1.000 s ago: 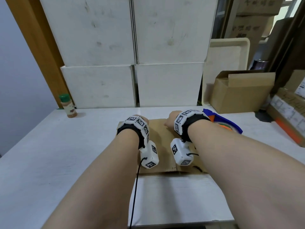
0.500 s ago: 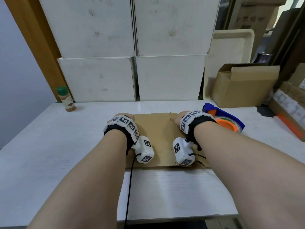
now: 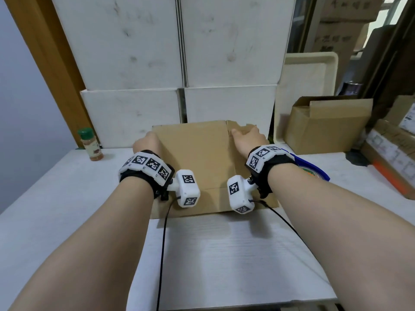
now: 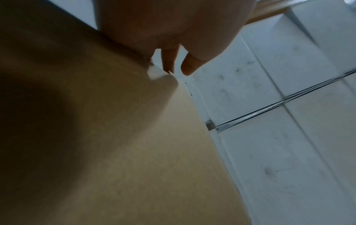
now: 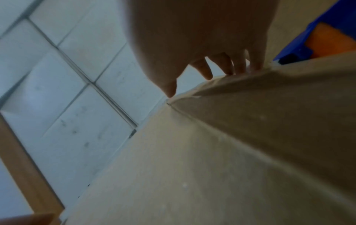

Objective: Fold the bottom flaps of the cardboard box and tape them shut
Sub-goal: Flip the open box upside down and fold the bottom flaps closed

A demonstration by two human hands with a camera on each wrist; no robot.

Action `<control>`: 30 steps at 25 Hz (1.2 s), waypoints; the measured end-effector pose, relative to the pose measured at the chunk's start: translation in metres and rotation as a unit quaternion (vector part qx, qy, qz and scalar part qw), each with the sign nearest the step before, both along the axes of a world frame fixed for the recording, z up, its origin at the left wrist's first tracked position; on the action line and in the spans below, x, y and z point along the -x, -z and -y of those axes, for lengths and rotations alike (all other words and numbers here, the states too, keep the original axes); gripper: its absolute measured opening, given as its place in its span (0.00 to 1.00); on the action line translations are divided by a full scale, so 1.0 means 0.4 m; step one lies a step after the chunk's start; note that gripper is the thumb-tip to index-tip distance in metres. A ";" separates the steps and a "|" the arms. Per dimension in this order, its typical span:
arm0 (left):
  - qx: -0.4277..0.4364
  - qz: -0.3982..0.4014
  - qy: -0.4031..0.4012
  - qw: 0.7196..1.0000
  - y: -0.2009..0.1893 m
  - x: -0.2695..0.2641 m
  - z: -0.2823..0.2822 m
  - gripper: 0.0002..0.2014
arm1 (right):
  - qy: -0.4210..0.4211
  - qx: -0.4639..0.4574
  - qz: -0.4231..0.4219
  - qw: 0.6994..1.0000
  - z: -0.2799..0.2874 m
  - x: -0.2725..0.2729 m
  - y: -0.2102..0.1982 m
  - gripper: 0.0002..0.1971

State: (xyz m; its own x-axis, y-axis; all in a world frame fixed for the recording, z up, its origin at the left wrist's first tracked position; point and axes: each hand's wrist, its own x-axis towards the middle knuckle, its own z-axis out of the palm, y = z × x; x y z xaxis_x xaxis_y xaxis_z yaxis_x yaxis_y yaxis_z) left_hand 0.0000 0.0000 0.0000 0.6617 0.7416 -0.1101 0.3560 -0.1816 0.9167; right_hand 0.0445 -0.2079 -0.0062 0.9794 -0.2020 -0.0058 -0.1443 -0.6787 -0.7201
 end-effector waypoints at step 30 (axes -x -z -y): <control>0.197 0.189 -0.025 0.962 -0.014 0.046 0.127 0.14 | -0.015 -0.355 0.103 0.929 -0.001 0.007 -0.005 0.26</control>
